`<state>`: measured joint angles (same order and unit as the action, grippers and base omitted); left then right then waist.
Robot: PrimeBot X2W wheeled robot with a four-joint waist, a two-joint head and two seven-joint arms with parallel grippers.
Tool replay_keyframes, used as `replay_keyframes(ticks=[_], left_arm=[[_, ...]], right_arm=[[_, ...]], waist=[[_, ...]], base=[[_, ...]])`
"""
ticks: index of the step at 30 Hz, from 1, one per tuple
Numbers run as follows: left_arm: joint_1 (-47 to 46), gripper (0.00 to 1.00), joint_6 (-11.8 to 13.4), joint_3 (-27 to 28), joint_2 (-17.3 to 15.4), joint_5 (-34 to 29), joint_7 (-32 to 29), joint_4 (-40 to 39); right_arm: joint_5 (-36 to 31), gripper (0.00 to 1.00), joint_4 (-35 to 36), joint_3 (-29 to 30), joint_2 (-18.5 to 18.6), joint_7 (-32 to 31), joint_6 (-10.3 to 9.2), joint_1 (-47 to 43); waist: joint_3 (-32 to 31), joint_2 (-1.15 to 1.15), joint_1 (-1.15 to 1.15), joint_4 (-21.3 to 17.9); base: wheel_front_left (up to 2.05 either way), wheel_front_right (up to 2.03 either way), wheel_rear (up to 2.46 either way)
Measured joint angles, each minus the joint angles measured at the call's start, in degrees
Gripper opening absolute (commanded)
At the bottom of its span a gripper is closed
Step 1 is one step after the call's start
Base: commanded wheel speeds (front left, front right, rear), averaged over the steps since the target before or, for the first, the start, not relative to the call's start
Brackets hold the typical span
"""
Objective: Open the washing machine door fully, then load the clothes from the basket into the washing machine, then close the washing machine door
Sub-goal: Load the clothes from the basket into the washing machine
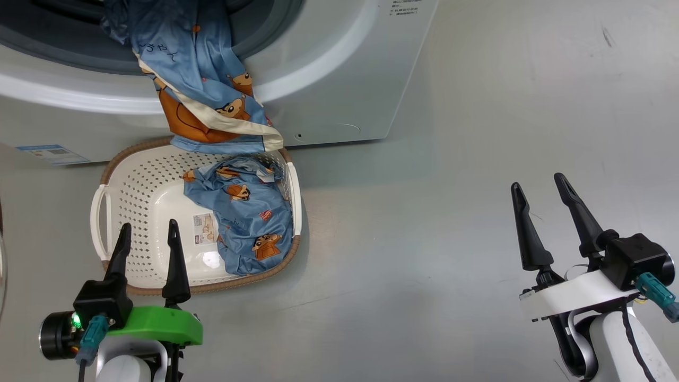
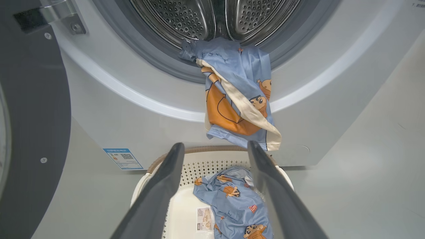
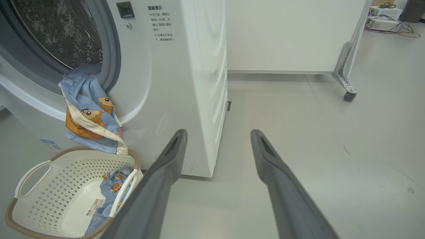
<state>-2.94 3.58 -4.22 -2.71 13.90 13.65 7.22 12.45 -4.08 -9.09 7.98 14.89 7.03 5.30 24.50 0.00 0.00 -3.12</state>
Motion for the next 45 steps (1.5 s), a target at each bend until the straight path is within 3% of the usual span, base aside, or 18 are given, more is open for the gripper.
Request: replay_keyframes(ticks=[9,19,28,33,45], left_arm=[[-1.4,1.0,0.0,0.0,0.0,2.3,-2.6,2.1],[-10.1,1.0,0.5,3.1,-0.1,4.1,-6.1,7.6],[-17.4,1.0,1.0,6.2,-4.0,4.2,-7.9,11.9],[-20.9,1.0,1.0,6.5,-4.5,5.4,-9.2,15.2],[-28.7,1.0,1.0,9.3,-7.4,6.1,-9.0,20.4]], right_arm=[[0.0,1.0,0.0,-1.1,-1.2,0.0,0.0,0.4],[0.8,1.0,0.1,-2.7,-3.2,0.0,0.0,3.0],[1.6,1.0,-0.1,-3.6,-4.3,0.0,0.0,4.9],[1.8,1.0,-0.1,-3.6,-4.5,0.0,0.0,5.4],[1.8,1.0,-0.1,-3.2,-4.8,0.0,0.01,6.6]], waist=[[0.9,0.0,0.0,-3.0],[3.5,0.0,0.0,-7.5],[6.6,0.0,0.01,-12.7],[8.7,0.0,0.01,-15.9],[13.5,0.0,0.01,-19.2]], base=[[0.0,0.0,0.0],[0.0,0.0,0.0],[0.0,0.0,0.0],[0.0,0.0,0.0],[0.0,0.0,0.0]])
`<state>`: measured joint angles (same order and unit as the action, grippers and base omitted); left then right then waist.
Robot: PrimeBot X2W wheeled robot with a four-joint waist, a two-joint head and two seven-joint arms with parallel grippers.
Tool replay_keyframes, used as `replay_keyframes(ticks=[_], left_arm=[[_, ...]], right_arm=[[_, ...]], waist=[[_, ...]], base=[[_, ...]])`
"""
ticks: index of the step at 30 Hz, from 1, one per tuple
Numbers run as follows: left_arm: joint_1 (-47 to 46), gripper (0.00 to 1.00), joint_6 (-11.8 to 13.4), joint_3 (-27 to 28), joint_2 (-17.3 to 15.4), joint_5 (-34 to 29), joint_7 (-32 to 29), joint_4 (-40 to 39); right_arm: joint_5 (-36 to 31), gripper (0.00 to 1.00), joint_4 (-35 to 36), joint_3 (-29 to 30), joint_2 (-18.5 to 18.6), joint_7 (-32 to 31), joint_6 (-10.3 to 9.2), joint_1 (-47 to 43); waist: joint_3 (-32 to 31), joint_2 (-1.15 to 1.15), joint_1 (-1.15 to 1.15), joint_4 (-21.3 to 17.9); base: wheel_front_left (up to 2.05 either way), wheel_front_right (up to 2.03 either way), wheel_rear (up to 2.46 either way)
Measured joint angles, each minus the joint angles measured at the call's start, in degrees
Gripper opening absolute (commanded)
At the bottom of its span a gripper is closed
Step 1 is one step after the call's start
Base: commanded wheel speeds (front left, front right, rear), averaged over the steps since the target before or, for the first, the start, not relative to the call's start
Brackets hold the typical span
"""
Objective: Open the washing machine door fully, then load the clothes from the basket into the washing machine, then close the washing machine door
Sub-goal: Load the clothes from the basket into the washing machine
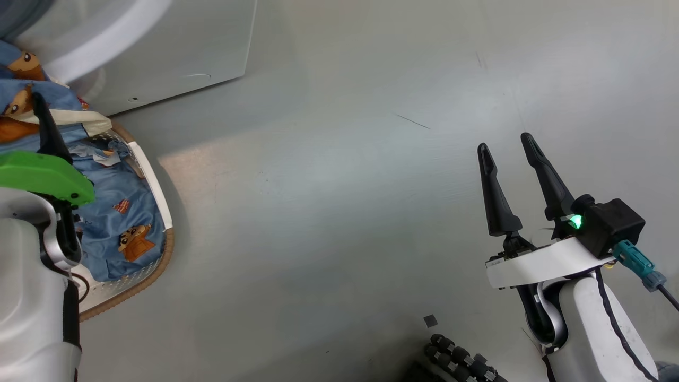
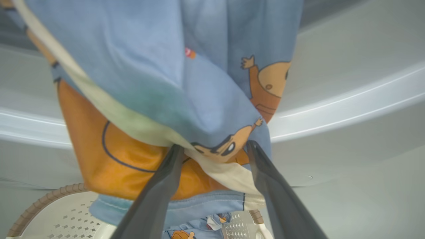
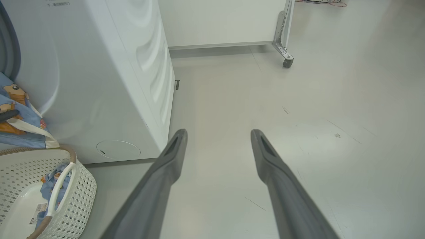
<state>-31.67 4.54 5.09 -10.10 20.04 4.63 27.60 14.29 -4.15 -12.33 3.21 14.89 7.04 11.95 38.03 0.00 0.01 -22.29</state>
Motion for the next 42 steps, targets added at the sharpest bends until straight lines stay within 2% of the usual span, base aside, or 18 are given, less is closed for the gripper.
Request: replay_keyframes(ticks=[16,17,18,19,21,22,26,28,42], left_arm=[[-6.2,1.0,0.1,2.1,-1.1,0.0,4.8,5.0],[-6.3,0.86,0.1,2.1,-1.1,0.0,5.3,5.2],[-6.3,0.86,0.1,2.1,-1.1,0.0,5.7,5.4],[-6.5,0.61,0.1,2.1,-1.1,0.0,5.8,5.6],[-6.7,0.33,0.1,1.9,-1.1,-0.3,6.3,6.2],[-6.9,0.26,0.1,1.8,-1.1,-0.4,6.3,6.6],[-7.2,0.12,0.1,1.6,-0.9,-0.4,7.0,7.3],[-7.4,0.0,0.1,1.4,-0.6,-0.4,7.3,7.7],[-5.9,0.0,-0.7,1.0,2.4,0.2,9.1,8.1]], right_arm=[[0.0,1.0,0.0,-0.7,-0.4,0.0,0.0,0.8],[0.0,1.0,0.0,-0.7,-0.4,0.0,0.0,0.8],[0.0,1.0,0.0,-0.6,-0.4,0.0,0.0,0.8],[0.0,1.0,0.0,-0.6,-0.4,0.0,0.0,0.8],[0.0,1.0,-0.1,-0.4,-0.4,0.0,0.0,0.9],[0.0,1.0,-0.1,-0.3,-0.4,0.0,0.0,0.9],[0.0,1.0,-0.1,0.2,-0.4,0.0,0.0,1.1],[0.0,1.0,-0.1,1.0,-0.5,0.0,0.0,1.1],[0.0,1.0,-0.1,2.7,-0.5,0.0,-0.01,1.1]], waist=[[1.8,0.0,0.0,-0.9],[1.8,0.0,0.0,-0.9],[1.9,0.0,0.0,-0.9],[1.9,0.0,0.0,-0.9],[2.0,0.0,0.0,-0.9],[2.0,0.0,0.0,-0.9],[2.0,0.0,0.0,-0.7],[1.9,0.0,0.0,-0.4],[0.1,0.0,0.0,3.2]], base=[[0.0,0.0,0.0],[0.0,0.0,0.0],[0.0,0.0,0.0],[0.0,0.0,0.0],[0.0,0.0,0.0],[0.0,0.0,0.0],[0.0,0.0,0.0],[0.0,0.0,0.0],[0.0,0.0,0.0]])
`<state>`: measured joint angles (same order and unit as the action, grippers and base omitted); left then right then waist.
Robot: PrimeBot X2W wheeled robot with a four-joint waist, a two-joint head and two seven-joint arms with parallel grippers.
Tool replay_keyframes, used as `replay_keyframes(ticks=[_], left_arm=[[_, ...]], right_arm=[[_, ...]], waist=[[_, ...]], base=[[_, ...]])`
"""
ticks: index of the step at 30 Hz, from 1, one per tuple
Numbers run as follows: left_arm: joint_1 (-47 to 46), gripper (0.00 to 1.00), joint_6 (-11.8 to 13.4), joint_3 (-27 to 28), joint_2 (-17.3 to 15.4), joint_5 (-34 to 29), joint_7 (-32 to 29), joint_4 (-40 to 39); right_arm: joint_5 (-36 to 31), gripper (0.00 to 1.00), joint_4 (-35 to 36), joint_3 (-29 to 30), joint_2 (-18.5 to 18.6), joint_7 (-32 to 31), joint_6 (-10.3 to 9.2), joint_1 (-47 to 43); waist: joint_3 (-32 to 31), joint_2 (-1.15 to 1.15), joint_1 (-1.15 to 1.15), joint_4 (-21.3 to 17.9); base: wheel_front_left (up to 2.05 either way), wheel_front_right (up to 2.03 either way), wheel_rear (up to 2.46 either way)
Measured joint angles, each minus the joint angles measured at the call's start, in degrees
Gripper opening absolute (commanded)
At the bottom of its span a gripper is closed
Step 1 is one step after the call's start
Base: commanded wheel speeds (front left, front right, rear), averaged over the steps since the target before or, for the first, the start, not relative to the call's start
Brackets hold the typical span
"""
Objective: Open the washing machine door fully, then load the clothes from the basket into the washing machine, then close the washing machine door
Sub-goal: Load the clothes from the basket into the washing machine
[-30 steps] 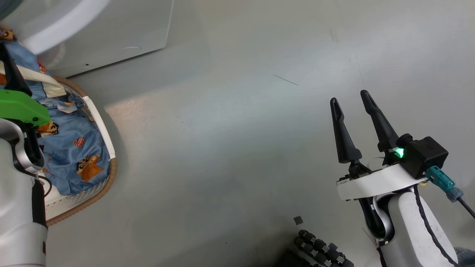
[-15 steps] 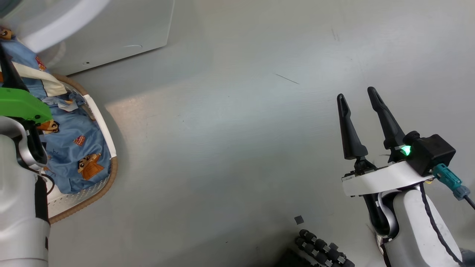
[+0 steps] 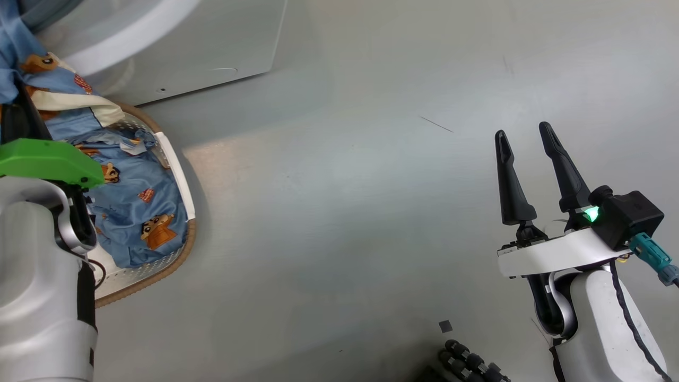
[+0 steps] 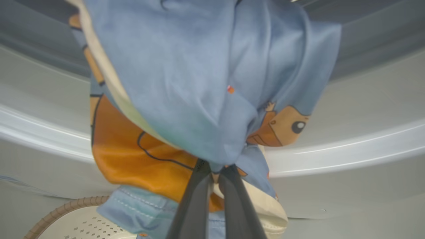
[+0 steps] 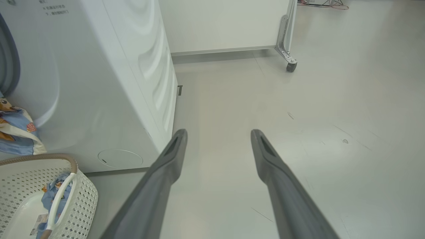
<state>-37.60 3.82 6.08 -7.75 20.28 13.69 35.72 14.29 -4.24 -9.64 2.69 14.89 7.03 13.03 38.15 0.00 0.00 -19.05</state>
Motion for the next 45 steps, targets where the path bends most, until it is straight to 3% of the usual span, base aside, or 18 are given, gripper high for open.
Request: replay_keyframes(ticks=[9,18,28,45], left_arm=[[2.4,0.0,-0.9,-0.3,0.8,0.4,0.1,-3.7],[1.5,0.0,-1.4,-0.8,-1.8,-1.0,0.3,-10.6],[-5.3,0.0,-0.9,-1.2,-6.4,-4.0,-3.0,-12.7],[-18.8,0.0,0.3,-1.0,-15.3,-8.7,-9.3,-3.9]], right_arm=[[0.0,1.0,0.0,0.2,0.1,0.0,0.0,-0.3],[0.0,1.0,-0.8,-2.6,0.0,0.0,0.01,-0.6],[0.8,1.0,-1.7,-4.8,-0.1,0.0,0.01,-2.0],[2.3,1.0,-1.9,-6.6,-0.4,0.0,0.01,-5.4]], waist=[[-1.4,0.0,0.0,2.3],[-2.9,0.0,-0.01,2.6],[-4.2,0.0,0.0,-0.4],[-3.5,0.0,-0.01,-7.8]], base=[[0.0,0.0,0.0],[0.0,0.0,0.0],[0.0,0.0,0.0],[0.0,0.0,0.0]])
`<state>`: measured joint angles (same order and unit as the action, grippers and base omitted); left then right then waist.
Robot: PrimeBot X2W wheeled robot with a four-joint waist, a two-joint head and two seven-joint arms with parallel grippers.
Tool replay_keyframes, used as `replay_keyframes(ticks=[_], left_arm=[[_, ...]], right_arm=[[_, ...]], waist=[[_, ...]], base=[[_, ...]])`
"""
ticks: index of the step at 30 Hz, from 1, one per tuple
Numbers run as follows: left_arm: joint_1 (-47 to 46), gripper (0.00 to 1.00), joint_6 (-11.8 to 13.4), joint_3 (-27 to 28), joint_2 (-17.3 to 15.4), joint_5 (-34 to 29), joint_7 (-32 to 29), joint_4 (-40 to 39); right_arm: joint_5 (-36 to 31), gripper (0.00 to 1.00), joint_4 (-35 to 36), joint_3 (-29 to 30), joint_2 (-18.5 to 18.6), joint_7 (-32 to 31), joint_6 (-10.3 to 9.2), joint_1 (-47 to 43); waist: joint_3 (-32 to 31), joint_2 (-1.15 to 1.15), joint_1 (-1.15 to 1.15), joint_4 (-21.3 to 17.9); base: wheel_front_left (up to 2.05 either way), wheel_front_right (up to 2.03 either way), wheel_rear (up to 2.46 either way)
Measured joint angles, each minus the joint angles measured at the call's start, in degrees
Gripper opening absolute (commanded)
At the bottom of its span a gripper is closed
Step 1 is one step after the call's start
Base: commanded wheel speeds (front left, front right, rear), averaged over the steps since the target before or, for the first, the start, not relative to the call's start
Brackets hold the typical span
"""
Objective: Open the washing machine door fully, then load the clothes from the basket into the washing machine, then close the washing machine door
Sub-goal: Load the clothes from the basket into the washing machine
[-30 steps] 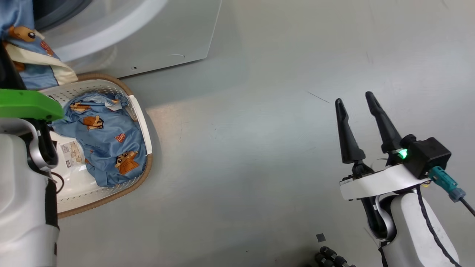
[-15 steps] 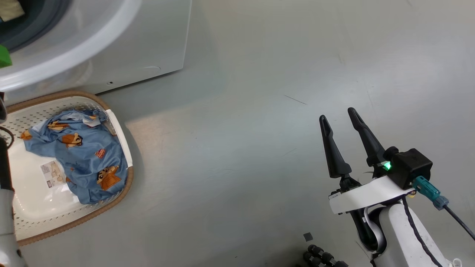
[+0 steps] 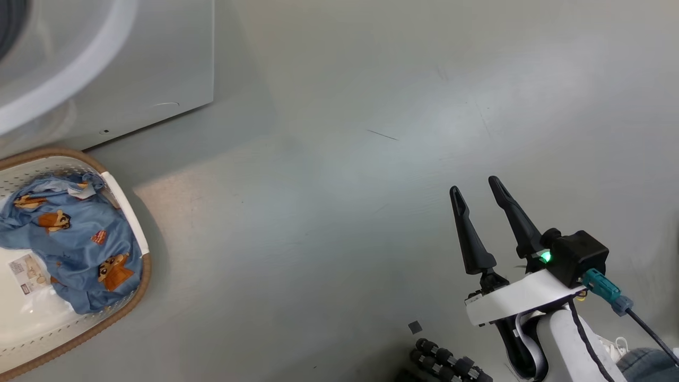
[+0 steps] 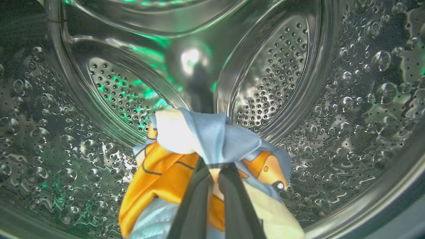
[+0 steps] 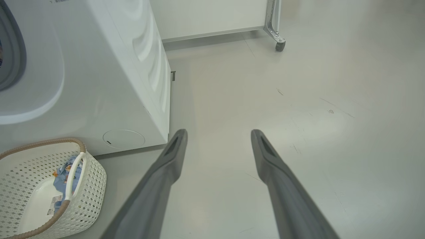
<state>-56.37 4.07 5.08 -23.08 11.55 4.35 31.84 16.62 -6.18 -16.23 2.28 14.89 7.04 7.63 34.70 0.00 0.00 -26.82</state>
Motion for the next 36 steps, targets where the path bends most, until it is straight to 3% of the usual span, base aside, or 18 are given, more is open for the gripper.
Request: replay_keyframes(ticks=[12,20,22,29,32,34,35,36], left_arm=[[-9.4,0.0,0.0,-1.7,-4.3,-3.2,-3.0,3.2],[-13.2,0.0,-1.1,-1.4,-6.0,-3.2,-0.3,4.3],[-13.9,0.13,-1.5,-1.7,-6.1,-3.1,0.3,4.6],[-14.4,0.07,-2.1,-3.2,-8.0,-4.6,0.2,8.6],[-14.4,0.25,-2.6,-4.3,-8.0,-5.5,-0.8,10.6],[-14.6,0.49,-2.5,-4.4,-8.0,-5.5,-1.8,12.1],[-14.7,0.93,-2.4,-4.4,-8.0,-5.5,-2.6,12.9],[-14.8,1.0,-2.4,-4.4,-8.0,-5.5,-3.0,13.5]], right_arm=[[0.1,1.0,0.8,0.2,-0.2,0.0,0.0,-1.1],[1.6,1.0,1.2,0.4,-0.4,0.0,0.0,-1.1],[1.9,1.0,1.3,0.8,-0.4,0.0,0.0,-1.2],[2.2,1.0,1.6,1.4,-0.5,0.0,0.0,-3.0],[2.5,1.0,1.7,1.5,-0.5,0.0,0.0,-3.3],[2.5,1.0,1.8,1.5,-0.5,0.0,0.0,-3.4],[2.5,1.0,1.8,1.6,-0.5,0.0,0.0,-3.4],[2.5,1.0,1.8,1.6,-0.5,0.0,0.0,-3.4]], waist=[[4.9,0.0,0.0,-2.3],[6.8,0.0,0.0,-3.6],[6.9,0.0,0.0,-3.8],[7.2,0.0,0.0,-3.8],[7.2,0.0,0.0,-3.8],[7.1,0.0,0.0,-3.8],[7.1,0.0,0.0,-3.8],[7.0,0.0,0.0,-3.8]], base=[[0.0,0.0,0.0],[0.0,0.0,0.0],[0.0,0.0,0.0],[0.0,0.0,0.0],[0.0,0.0,0.0],[0.0,0.0,0.0],[0.0,0.0,0.0],[0.0,0.0,0.0]])
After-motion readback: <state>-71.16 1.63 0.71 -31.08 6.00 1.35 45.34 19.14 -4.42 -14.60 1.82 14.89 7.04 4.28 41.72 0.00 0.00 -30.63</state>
